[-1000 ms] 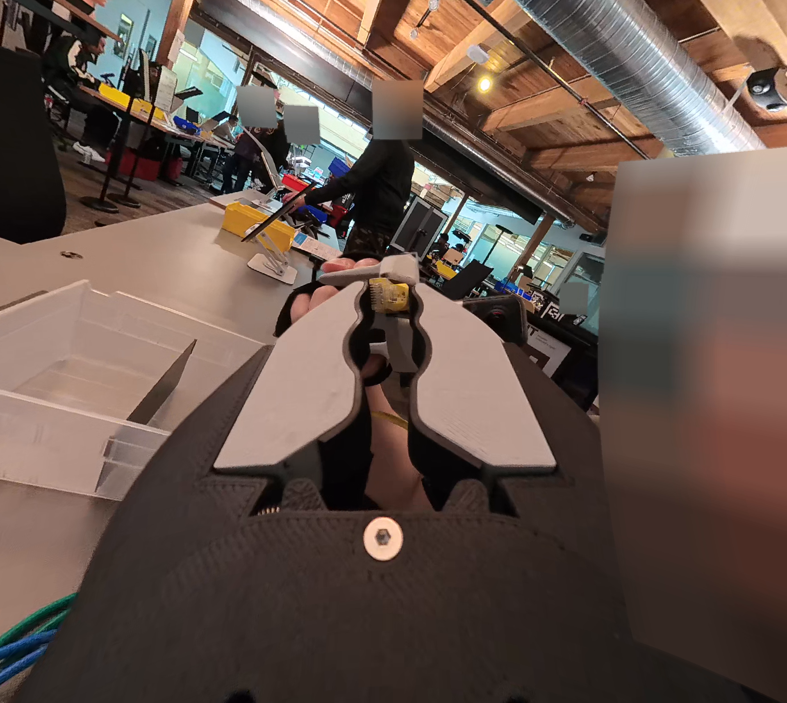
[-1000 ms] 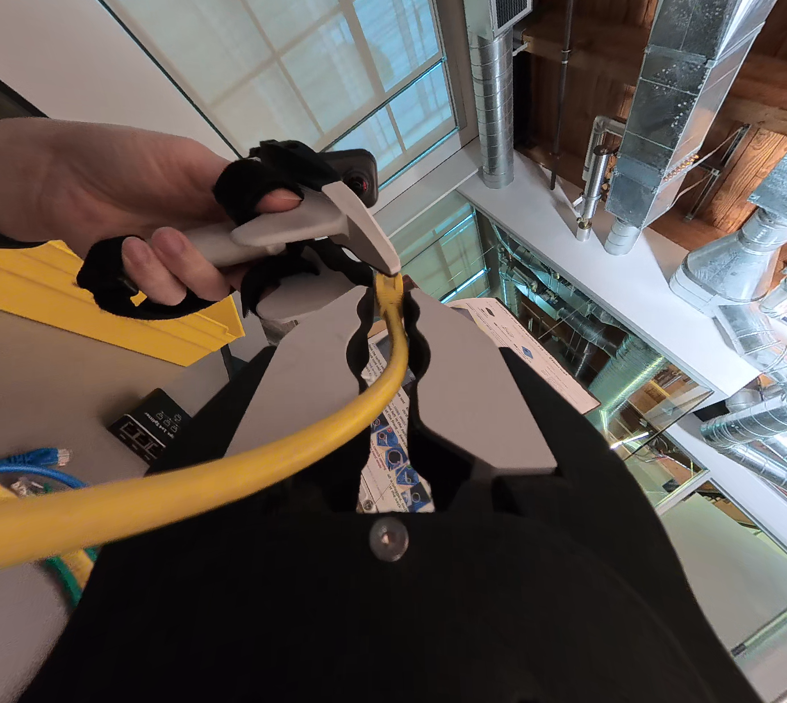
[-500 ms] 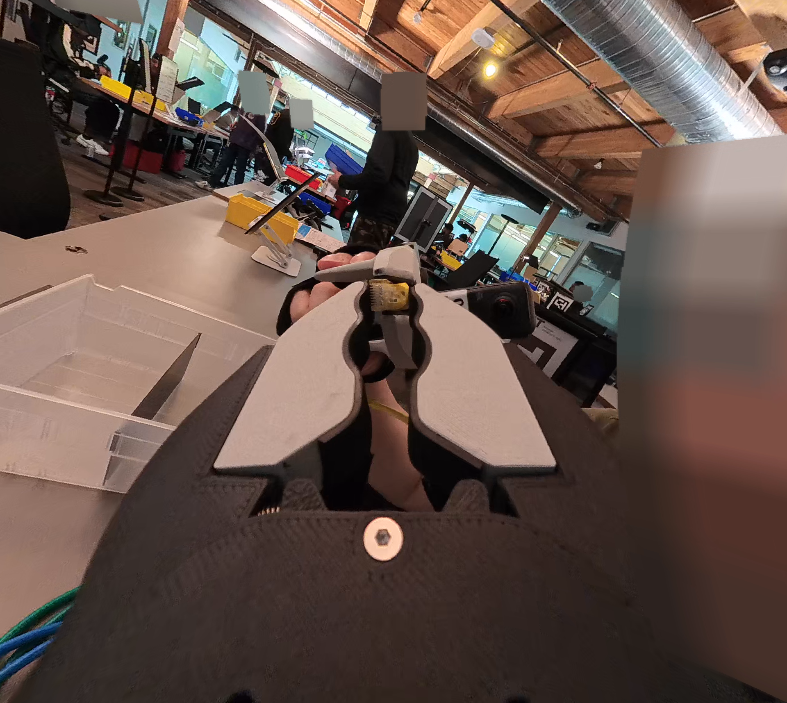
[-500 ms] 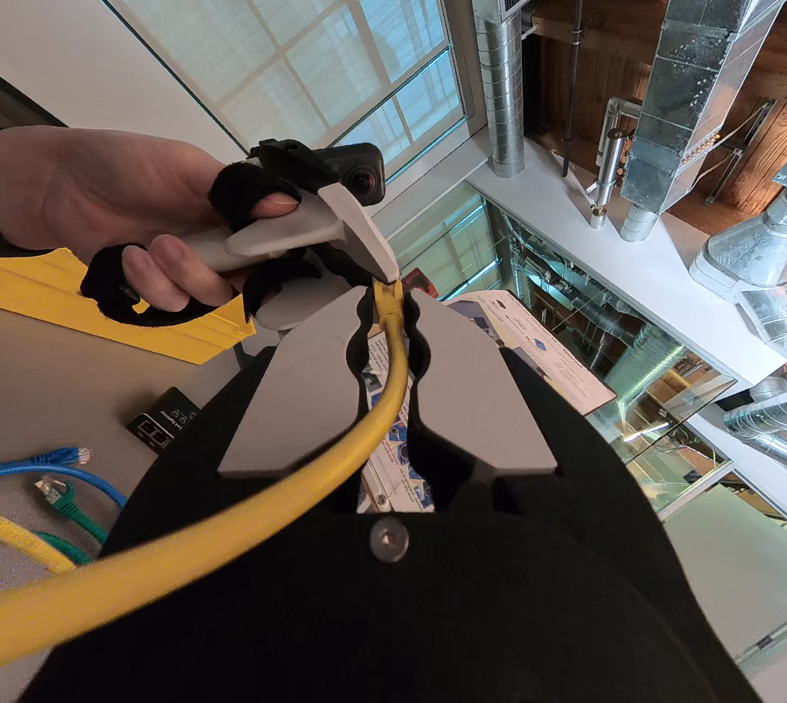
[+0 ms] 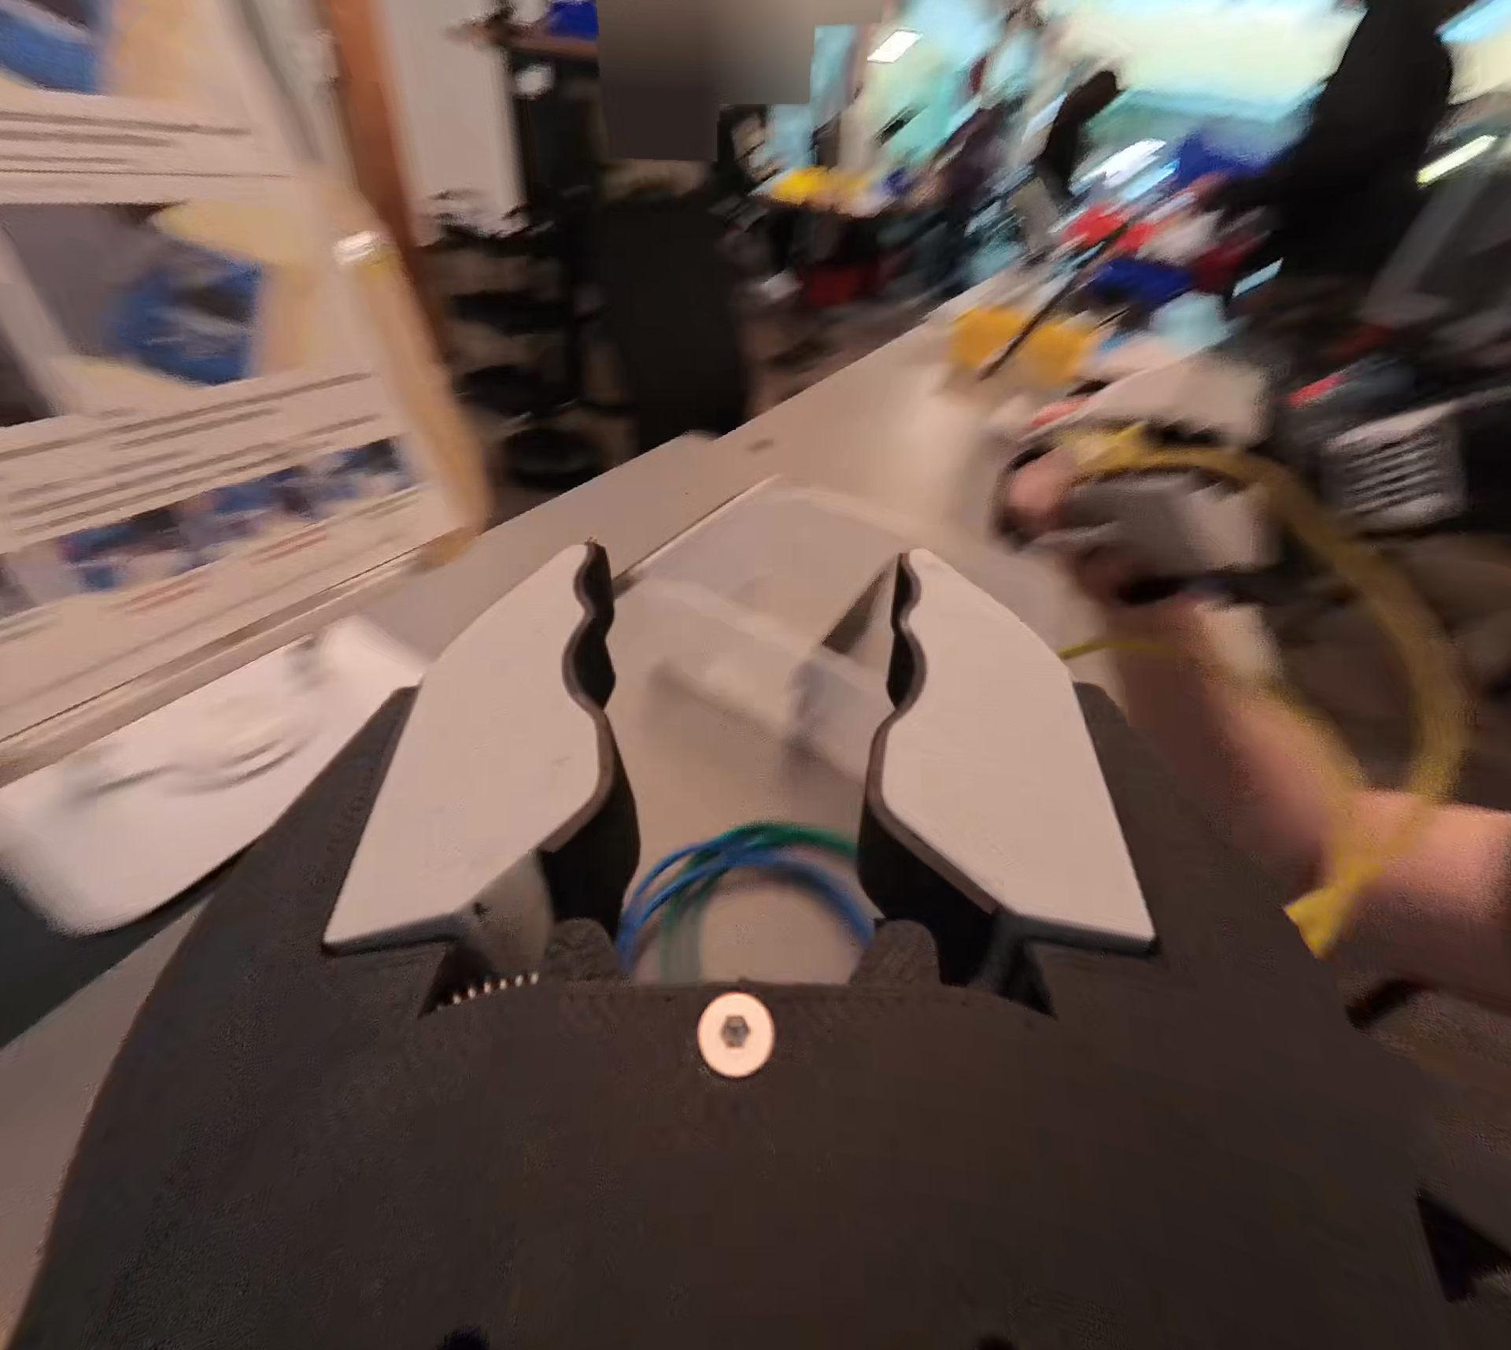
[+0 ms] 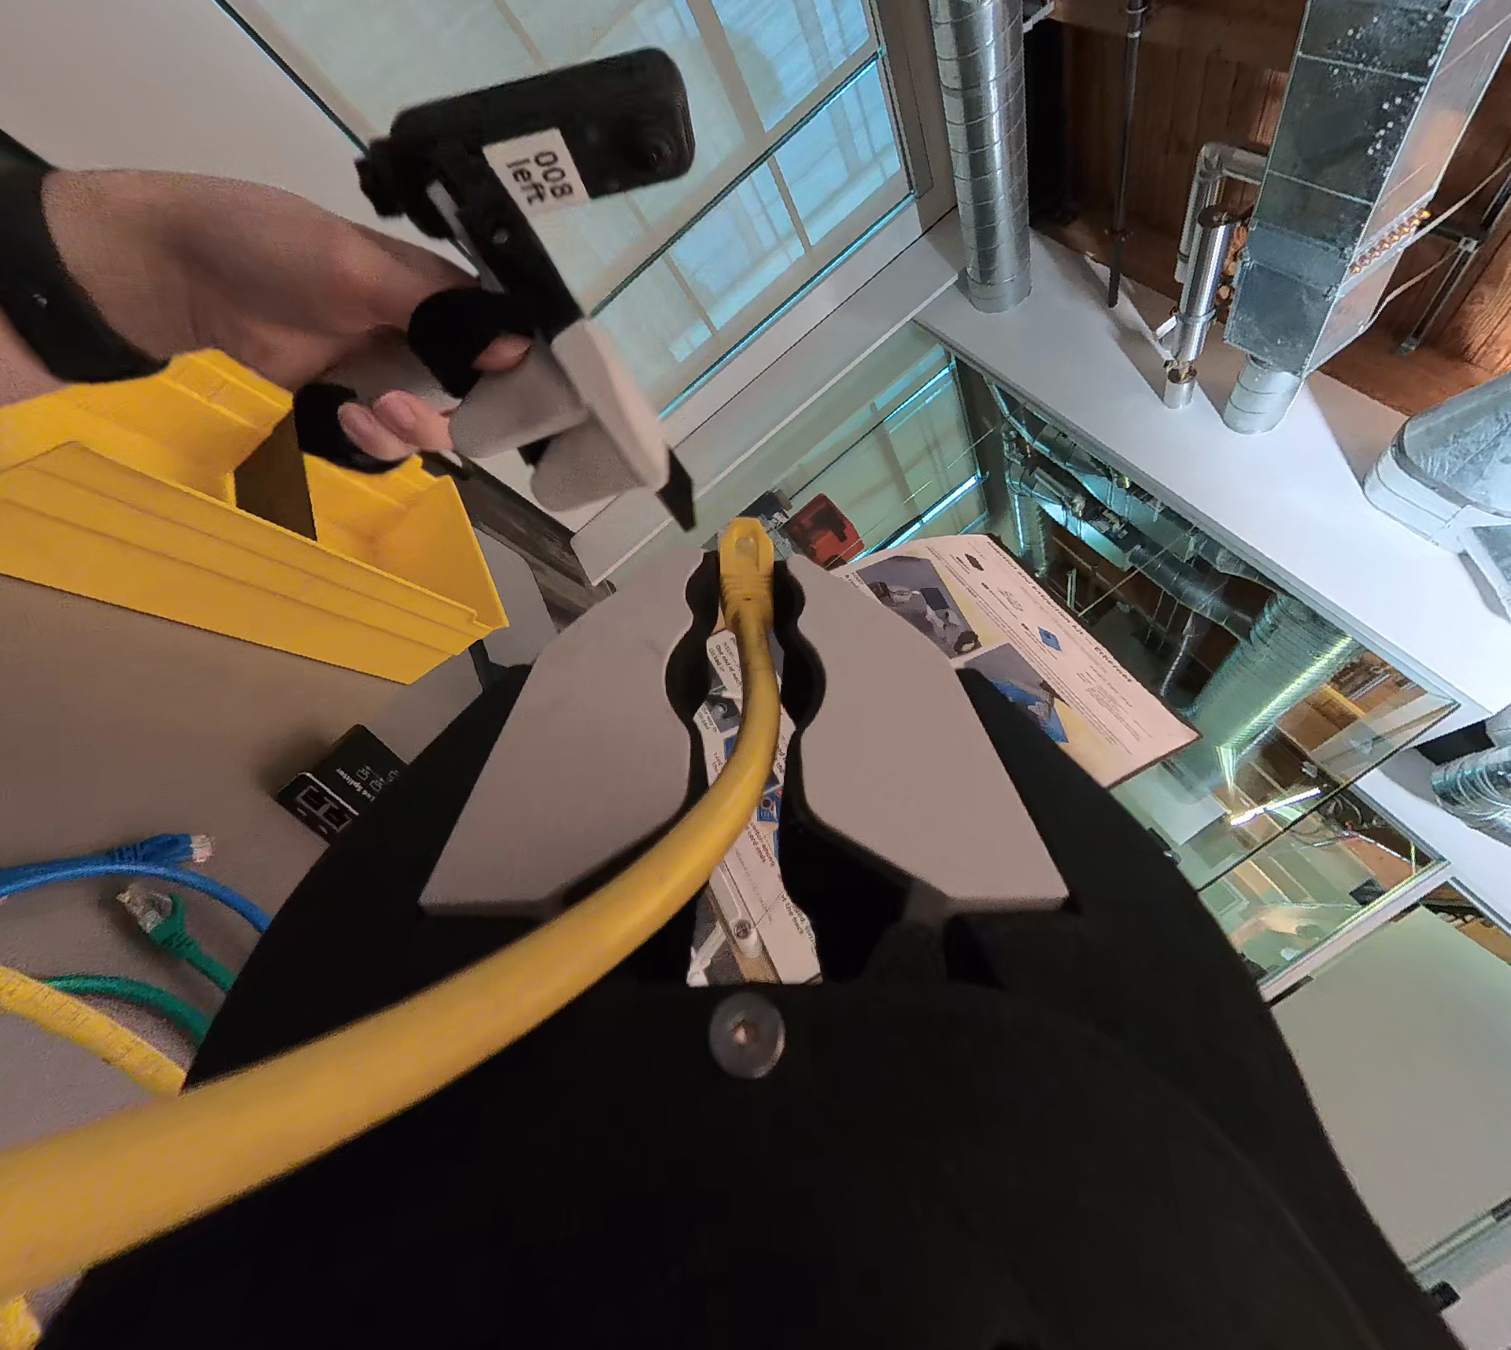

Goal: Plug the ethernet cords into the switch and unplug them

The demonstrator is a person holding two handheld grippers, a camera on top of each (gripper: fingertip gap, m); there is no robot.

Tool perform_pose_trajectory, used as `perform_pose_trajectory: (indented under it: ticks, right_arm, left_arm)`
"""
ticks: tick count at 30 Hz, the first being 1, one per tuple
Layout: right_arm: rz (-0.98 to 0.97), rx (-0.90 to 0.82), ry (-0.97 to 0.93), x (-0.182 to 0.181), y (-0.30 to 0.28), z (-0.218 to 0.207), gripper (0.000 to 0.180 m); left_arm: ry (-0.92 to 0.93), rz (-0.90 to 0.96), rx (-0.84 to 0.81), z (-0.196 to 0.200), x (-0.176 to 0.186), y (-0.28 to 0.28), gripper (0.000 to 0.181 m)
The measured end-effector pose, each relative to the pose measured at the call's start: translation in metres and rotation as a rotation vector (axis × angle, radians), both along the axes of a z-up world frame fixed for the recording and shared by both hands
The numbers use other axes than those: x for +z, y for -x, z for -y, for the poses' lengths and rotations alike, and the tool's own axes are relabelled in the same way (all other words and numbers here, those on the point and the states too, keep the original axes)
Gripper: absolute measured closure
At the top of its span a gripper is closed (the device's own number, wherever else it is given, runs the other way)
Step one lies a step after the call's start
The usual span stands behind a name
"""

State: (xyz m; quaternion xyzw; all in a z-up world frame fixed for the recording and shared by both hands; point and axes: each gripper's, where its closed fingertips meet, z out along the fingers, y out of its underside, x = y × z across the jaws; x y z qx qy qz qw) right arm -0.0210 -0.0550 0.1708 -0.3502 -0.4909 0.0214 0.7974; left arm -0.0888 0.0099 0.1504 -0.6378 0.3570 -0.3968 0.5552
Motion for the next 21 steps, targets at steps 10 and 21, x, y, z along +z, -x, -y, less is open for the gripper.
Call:
perform_pose_trajectory:
  ticks: [10, 21]
  right_arm:
    - [0.029, -0.025, 0.061, -0.004, -0.01, -0.009, 0.168]
    - [0.011, -0.032, 0.052, 0.001, -0.02, -0.008, 0.167]
  left_arm:
    - [0.215, -0.542, 0.287, -0.05, -0.1, 0.062, 0.114]
    - [0.536, -1.022, 0.432, -0.104, -0.239, 0.102, 0.101]
